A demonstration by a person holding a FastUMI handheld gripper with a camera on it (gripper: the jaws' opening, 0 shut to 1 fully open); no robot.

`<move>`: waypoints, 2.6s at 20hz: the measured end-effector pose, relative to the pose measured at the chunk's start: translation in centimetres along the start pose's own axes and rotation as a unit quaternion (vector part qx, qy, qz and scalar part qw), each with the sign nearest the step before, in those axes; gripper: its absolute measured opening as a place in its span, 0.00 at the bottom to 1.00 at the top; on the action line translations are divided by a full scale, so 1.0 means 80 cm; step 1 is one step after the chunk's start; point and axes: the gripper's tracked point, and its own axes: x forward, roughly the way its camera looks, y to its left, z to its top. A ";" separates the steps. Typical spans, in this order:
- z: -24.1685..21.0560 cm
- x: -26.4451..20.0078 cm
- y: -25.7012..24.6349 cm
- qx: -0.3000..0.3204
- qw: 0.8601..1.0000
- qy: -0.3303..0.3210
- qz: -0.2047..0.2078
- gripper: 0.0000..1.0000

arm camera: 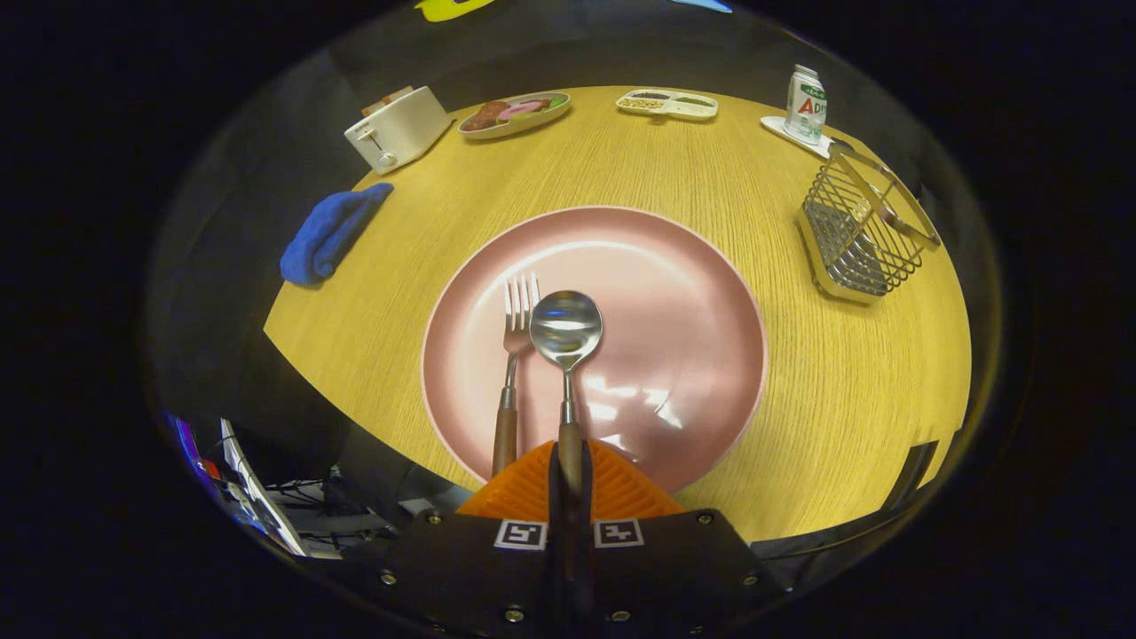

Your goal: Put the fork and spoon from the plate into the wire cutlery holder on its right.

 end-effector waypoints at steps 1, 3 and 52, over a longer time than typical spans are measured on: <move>0.003 -0.002 0.001 0.007 1.000 -0.003 0.005 0.05; 0.007 -0.006 0.001 0.024 1.000 -0.012 0.015 0.05; 0.116 -0.121 -0.234 0.148 0.982 -0.045 -0.105 0.07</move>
